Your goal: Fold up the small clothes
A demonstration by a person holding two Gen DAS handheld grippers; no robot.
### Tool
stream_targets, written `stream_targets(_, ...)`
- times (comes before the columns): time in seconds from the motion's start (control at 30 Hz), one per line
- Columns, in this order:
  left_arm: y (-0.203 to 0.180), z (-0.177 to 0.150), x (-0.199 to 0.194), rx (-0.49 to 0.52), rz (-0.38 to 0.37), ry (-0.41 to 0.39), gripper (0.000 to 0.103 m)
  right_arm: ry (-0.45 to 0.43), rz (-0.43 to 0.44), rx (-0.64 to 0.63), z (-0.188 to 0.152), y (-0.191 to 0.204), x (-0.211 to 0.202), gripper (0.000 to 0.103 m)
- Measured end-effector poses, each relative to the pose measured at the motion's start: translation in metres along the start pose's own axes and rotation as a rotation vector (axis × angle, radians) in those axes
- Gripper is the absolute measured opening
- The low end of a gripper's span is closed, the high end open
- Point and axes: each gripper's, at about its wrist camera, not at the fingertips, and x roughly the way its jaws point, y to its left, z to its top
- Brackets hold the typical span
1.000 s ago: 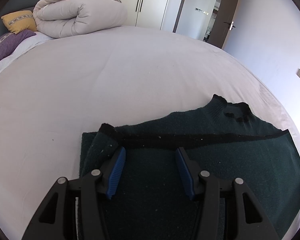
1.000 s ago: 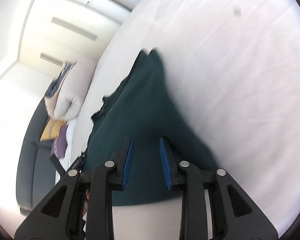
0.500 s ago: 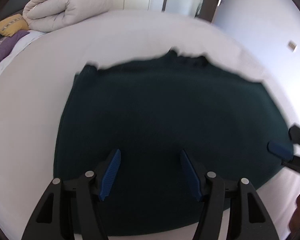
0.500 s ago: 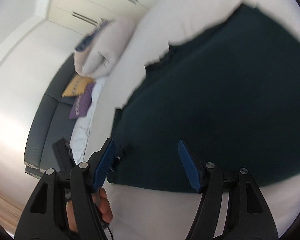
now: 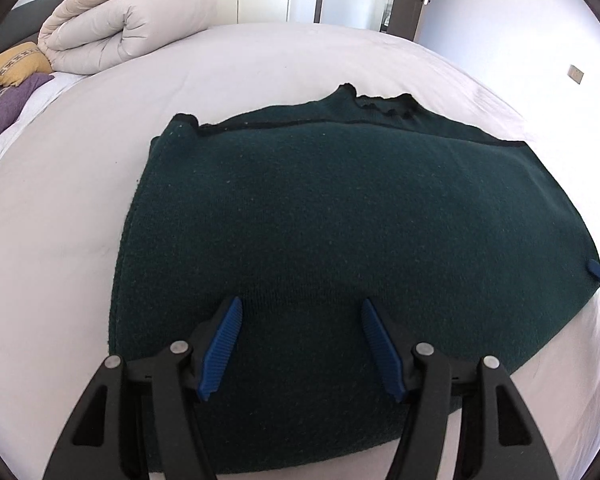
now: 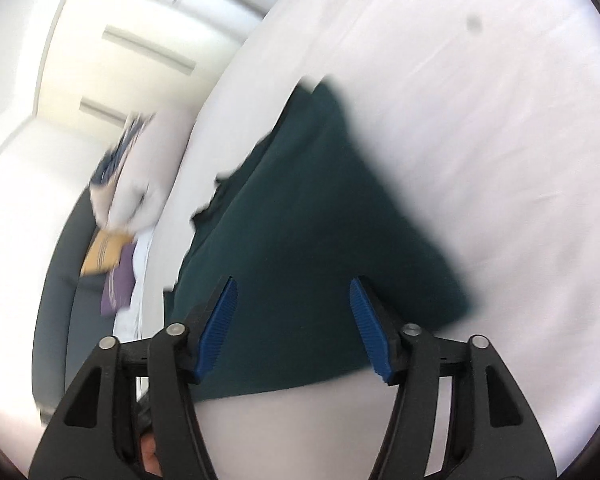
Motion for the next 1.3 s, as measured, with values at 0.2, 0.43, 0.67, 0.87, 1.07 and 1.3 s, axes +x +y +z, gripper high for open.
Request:
stream_targets(0.2, 0.000, -0.002, -0.002, 0.004, 0.007, -0.007, 0.066, -0.055, 0.005, -0.019, -0.002, 0.000, -0.034, 0.063)
stream_targets(0.43, -0.001, -0.002, -0.003, 0.016, 0.016, -0.003, 0.066, -0.024, 0.047, -0.079, -0.004, 0.025, -0.035, 0.064)
stream_targets(0.67, 0.011, -0.004, -0.020, -0.025, 0.023, -0.013, 0.066, 0.027, 0.056, -0.151, -0.021, 0.054, -0.037, 0.066)
stream_targets(0.87, 0.084, -0.005, -0.066, -0.224, -0.033, -0.120, 0.089, 0.048, 0.055, -0.229, -0.028, 0.080, -0.035, 0.078)
stream_targets(1.07, 0.139, -0.009, -0.036, -0.390, -0.236, 0.036, 0.069, 0.119, 0.106, -0.263, -0.026, 0.117, -0.008, 0.078)
stream_targets(1.3, 0.153, -0.010, -0.005, -0.549, -0.474, 0.148, 0.063, 0.208, 0.149, -0.312, -0.032, 0.159, 0.034, 0.078)
